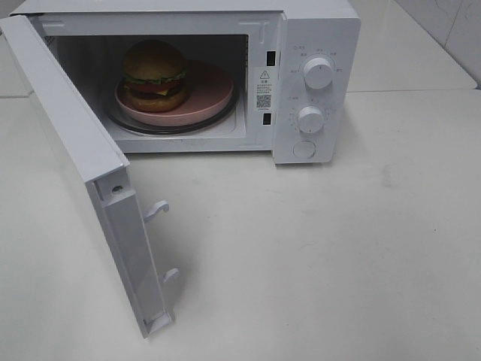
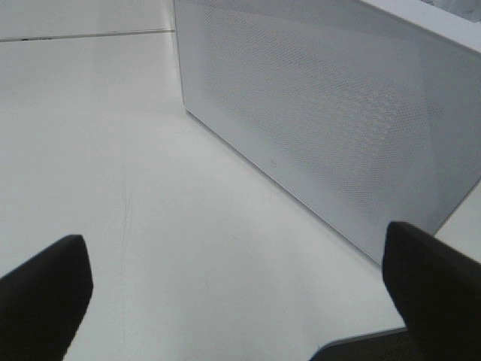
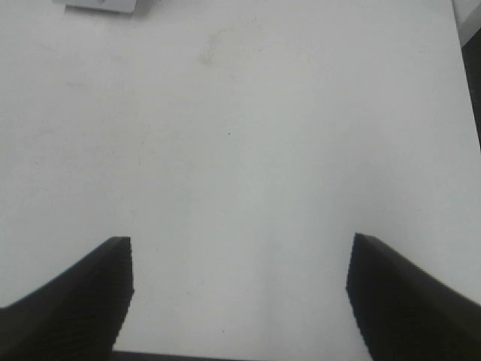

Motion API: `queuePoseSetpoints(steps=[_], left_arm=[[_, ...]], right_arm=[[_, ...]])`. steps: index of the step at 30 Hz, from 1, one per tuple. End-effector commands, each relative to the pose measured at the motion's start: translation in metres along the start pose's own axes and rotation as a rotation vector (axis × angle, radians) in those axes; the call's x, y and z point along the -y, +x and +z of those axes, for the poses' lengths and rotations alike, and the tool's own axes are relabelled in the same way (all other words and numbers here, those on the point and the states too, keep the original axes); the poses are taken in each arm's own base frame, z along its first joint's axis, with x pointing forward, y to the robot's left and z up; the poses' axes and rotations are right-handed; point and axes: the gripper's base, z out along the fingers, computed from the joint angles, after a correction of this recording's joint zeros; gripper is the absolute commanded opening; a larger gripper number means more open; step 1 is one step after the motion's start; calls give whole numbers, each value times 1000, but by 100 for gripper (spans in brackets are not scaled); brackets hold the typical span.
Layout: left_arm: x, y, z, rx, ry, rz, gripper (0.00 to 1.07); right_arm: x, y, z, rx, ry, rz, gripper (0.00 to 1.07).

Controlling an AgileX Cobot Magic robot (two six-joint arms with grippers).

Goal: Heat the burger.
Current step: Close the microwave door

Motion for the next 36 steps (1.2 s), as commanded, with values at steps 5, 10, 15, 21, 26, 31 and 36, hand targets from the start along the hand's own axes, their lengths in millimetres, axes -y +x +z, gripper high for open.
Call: queuePoseSetpoints(steps=[5,10,15,21,26,31,36], left_arm=[[0,0,0,1,-1,-8,98],[0,0,0,1,-1,-8,98],[0,0,0,1,-1,-8,98],[0,0,0,1,-1,-8,98],[0,0,0,1,-1,-8,98],[0,0,0,1,-1,-8,98],[0,0,0,1,-1,-8,98]], right_arm=[[3,30,-12,157,22,67,76],[3,51,-18,213,20,91,75],[4,61,-26,293,18,100,75],[4,65,-29,323,16,102,75],[4,65,-29,323,16,102,75],[4,65,-29,323,16,102,75],[4,65,-29,323,16,102,75]])
